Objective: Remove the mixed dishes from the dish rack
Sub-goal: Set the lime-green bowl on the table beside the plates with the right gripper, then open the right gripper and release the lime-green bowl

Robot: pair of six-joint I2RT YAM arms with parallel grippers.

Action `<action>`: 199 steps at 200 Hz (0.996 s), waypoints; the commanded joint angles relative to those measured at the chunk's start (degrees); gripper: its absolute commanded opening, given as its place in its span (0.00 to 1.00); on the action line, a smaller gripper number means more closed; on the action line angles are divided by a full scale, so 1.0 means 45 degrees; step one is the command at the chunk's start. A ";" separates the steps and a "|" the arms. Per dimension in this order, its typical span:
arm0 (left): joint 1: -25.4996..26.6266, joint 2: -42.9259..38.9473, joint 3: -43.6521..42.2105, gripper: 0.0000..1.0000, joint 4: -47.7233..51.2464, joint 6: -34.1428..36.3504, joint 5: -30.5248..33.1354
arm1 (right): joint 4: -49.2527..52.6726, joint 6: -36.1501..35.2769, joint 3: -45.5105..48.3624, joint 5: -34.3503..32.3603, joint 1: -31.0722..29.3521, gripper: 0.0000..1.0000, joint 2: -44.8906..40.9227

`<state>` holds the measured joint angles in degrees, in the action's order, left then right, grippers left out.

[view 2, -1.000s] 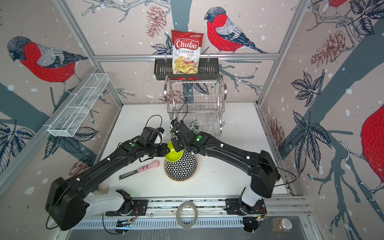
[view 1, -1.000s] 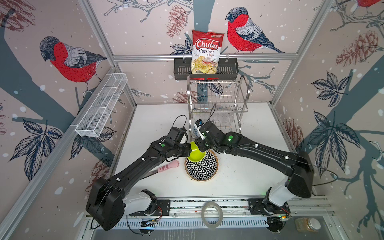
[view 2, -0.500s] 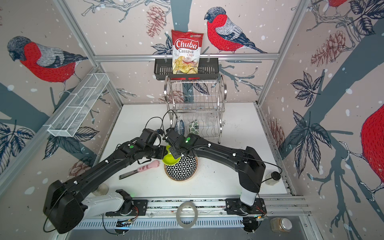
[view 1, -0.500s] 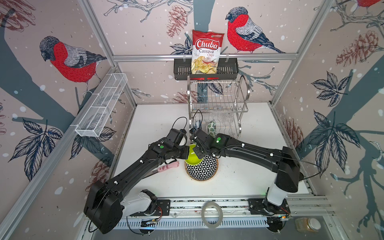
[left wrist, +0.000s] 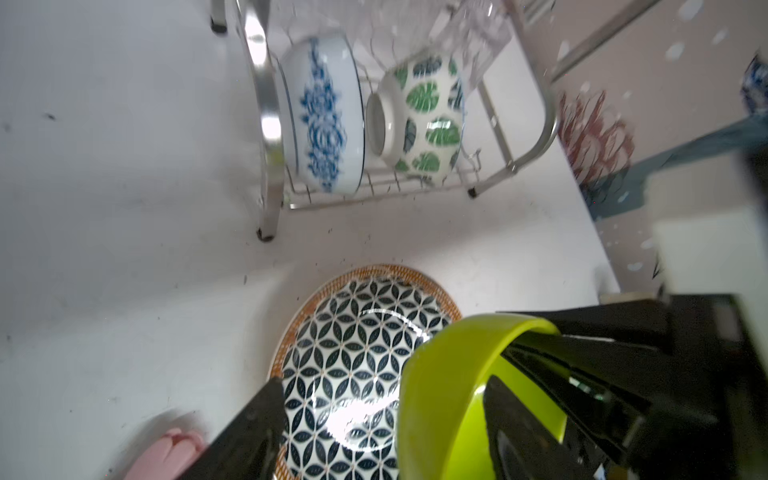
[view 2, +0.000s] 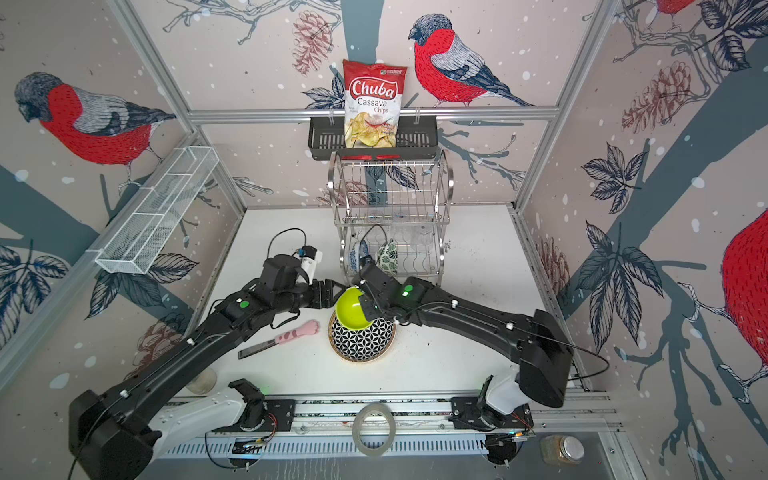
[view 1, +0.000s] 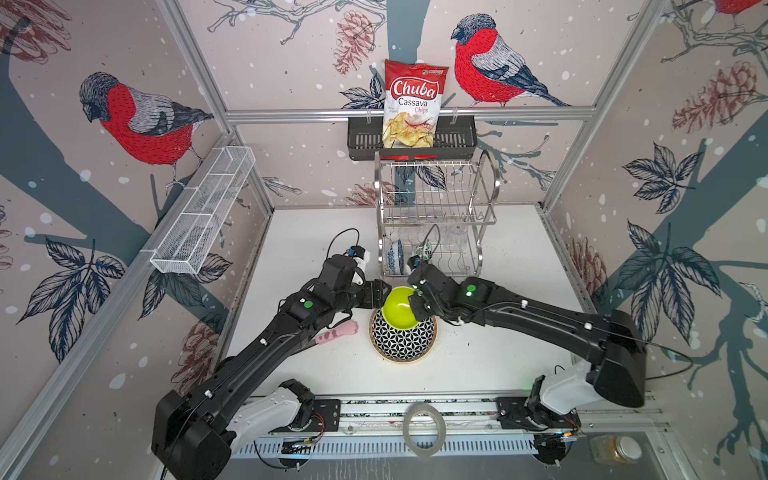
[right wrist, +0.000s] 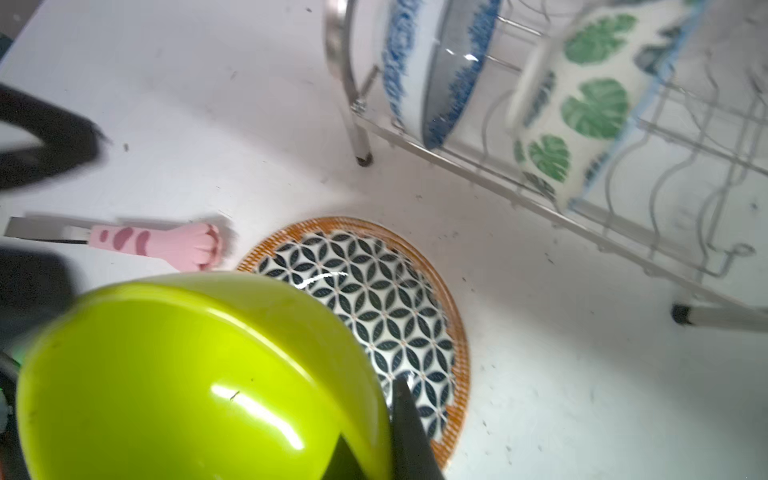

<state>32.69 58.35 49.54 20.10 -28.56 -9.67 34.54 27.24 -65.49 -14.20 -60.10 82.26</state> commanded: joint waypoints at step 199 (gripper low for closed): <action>-0.0154 -0.0015 0.0166 0.96 -0.2845 -0.0429 0.1563 | -0.1657 0.2230 0.7325 0.2770 0.5590 0.00 -0.3888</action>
<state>32.29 58.81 50.70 9.50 -30.00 -3.09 29.93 38.68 -32.80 -3.05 -35.42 63.92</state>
